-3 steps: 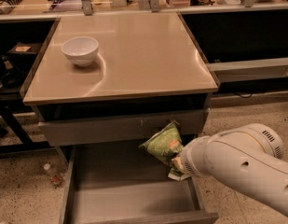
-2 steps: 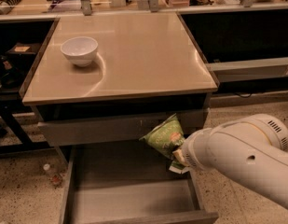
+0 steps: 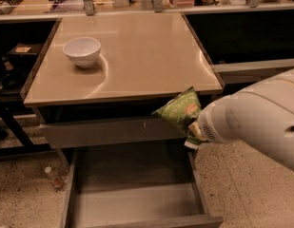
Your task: Pick green jalapeno chip bag from middle drawer and place on counter
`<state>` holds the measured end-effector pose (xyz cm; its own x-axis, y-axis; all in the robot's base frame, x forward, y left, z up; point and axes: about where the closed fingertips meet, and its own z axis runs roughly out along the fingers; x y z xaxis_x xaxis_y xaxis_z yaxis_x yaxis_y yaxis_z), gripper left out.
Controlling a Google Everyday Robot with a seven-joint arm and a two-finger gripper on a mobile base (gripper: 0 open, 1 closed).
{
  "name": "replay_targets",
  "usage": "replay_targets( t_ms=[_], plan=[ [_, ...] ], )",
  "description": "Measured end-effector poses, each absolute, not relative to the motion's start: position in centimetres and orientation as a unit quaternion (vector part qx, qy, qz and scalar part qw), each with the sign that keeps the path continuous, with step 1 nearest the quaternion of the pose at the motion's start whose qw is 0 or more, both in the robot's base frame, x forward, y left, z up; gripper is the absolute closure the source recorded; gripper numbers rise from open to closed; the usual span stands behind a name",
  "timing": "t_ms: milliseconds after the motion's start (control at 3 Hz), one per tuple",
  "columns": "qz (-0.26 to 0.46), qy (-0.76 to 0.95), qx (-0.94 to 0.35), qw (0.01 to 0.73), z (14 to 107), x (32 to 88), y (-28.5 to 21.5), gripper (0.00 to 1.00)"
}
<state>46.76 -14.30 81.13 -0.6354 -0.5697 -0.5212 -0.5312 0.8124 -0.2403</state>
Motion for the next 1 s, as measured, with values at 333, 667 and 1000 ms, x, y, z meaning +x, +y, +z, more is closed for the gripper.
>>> replay_targets(
  t_ms=[333, 667, 1000],
  plan=[
    [-0.058, 0.894, -0.304, 0.324, 86.20, 48.10, -14.47, 1.00],
    [-0.056, 0.894, -0.305, 0.324, 86.16, 48.30, -14.32, 1.00],
    [-0.056, 0.894, -0.305, 0.324, 86.16, 48.31, -14.32, 1.00]
  ],
)
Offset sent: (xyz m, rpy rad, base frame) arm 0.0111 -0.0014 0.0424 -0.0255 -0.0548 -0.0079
